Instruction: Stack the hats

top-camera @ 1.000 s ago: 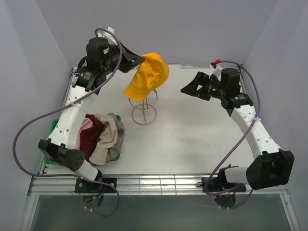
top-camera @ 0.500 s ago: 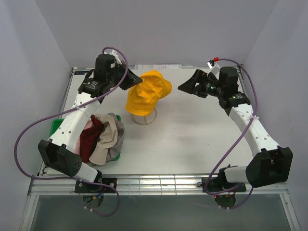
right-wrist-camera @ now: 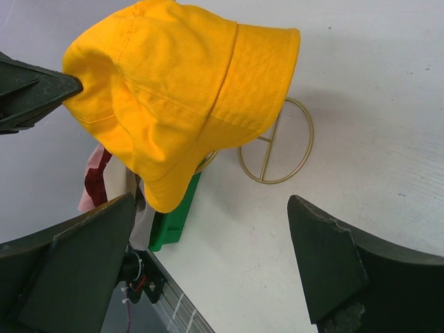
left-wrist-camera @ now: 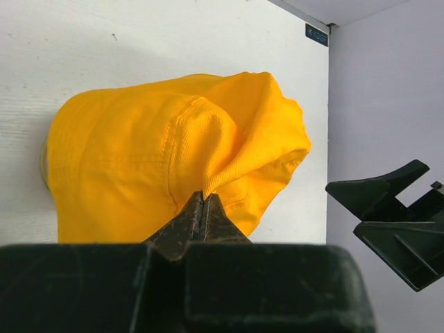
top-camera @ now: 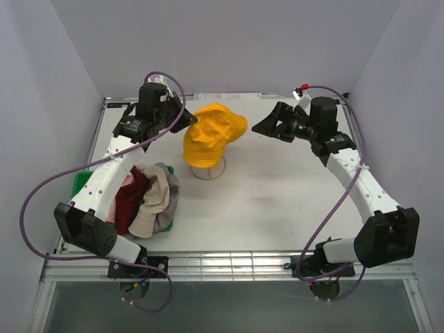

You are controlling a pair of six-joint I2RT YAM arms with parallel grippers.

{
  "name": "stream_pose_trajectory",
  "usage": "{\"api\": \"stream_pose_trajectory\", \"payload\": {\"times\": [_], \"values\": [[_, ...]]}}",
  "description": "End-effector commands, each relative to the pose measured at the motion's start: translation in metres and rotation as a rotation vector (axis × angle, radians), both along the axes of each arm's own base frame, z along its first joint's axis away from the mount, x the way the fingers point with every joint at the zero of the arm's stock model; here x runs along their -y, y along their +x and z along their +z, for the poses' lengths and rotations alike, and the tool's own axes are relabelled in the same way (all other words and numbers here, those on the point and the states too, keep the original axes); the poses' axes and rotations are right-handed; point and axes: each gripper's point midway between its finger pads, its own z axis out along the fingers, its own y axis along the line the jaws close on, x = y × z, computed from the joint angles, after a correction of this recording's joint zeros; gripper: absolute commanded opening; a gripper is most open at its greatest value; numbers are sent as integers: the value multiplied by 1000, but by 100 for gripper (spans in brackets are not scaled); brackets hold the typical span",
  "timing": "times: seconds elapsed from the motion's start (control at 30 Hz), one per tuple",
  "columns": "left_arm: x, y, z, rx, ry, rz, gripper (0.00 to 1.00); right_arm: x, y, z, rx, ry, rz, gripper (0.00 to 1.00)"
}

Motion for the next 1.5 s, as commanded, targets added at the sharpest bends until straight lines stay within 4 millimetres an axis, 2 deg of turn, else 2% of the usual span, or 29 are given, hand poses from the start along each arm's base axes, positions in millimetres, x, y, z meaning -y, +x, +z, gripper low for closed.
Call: {"api": "stream_pose_trajectory", "payload": {"times": [0.0, 0.17, 0.27, 0.3, 0.4, 0.43, 0.5, 0.53, 0.77, 0.8, 1.03, 1.17, 1.23, 1.33, 1.37, 1.43, 1.47], "values": [[-10, 3, 0, 19, 64, 26, 0, -3, 4, 2, 31, -11, 6, 95], [-9, 7, -9, 2, 79, 28, 0, -7, 9, -6, 22, -8, 24, 95], [-9, 10, -12, -2, 89, 25, 0, -11, 12, -3, 40, 25, 36, 96], [-9, 10, -13, -4, 92, 26, 0, -14, 14, 3, 70, 49, 49, 96], [-8, 12, -14, -6, 90, 22, 0, -22, 15, 4, 56, 118, 70, 95], [-8, 11, -14, -8, 90, 20, 0, -24, 19, 13, 97, 150, 73, 94], [-8, 12, -15, -9, 91, 21, 0, -28, 17, 10, 56, 221, 65, 93], [-8, 11, -15, -11, 91, 20, 0, -30, 20, 18, 95, 258, 65, 91], [-7, 11, -17, -15, 93, 16, 0, -41, 24, 10, 67, 337, -11, 82], [-7, 11, -17, -15, 92, 15, 0, -42, 23, 3, 49, 341, -17, 81], [-6, 11, -19, -19, 91, 11, 0, -46, 28, -24, -9, 327, -63, 79], [-6, 11, -17, -15, 87, 11, 0, -51, 30, -30, -12, 355, -54, 81], [-5, 11, -17, -17, 85, 12, 0, -52, 33, -25, 31, 386, -51, 83], [-5, 11, -15, -13, 76, 13, 0, -55, 35, -32, 16, 434, -44, 84], [-5, 10, -15, -14, 76, 13, 0, -56, 35, -24, 45, 461, -32, 85], [-5, 10, -16, -16, 75, 12, 0, -59, 35, -28, 31, 489, -28, 85], [-5, 10, -16, -16, 75, 12, 0, -60, 36, -23, 54, 504, -23, 85]]}}
